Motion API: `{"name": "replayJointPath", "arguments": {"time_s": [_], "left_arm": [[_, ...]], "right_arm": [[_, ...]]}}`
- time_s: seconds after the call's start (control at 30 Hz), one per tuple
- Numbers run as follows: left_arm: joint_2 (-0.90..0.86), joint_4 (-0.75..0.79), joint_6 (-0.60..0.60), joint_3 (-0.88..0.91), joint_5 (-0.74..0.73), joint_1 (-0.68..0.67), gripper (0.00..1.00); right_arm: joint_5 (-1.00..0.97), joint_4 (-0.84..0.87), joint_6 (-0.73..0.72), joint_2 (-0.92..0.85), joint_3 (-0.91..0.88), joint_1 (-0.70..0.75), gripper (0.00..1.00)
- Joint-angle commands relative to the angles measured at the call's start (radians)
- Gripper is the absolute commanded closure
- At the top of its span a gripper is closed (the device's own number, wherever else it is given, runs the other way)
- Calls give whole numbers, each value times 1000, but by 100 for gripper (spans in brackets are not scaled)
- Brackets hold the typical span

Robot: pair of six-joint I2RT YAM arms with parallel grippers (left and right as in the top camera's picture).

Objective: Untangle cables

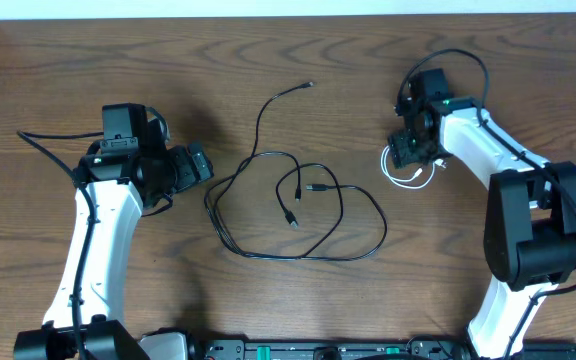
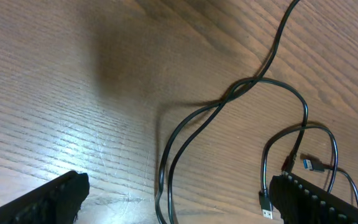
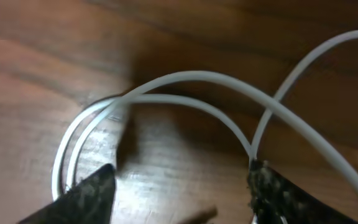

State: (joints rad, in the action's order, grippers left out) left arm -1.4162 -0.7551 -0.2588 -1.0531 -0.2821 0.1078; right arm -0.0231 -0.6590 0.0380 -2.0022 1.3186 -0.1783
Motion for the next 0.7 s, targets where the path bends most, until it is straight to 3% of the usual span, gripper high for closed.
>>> {"name": "replayJointPath", "arguments": {"time_s": [0.0,0.13,0.53,0.67], "left_arm": [[-7,-2,-2,3,7,2,2],[-7,-2,-2,3,7,2,2],[-7,-2,-2,3,7,2,2],[-7,-2,-2,3,7,2,2]], "right_arm": [[-8,17,0,-10,-16,8,40],[-7,18,0,-10,-9,6,44],[-48,-30,4,14,59,10,37],[-80,-18,4,14,58,15,41]]}}
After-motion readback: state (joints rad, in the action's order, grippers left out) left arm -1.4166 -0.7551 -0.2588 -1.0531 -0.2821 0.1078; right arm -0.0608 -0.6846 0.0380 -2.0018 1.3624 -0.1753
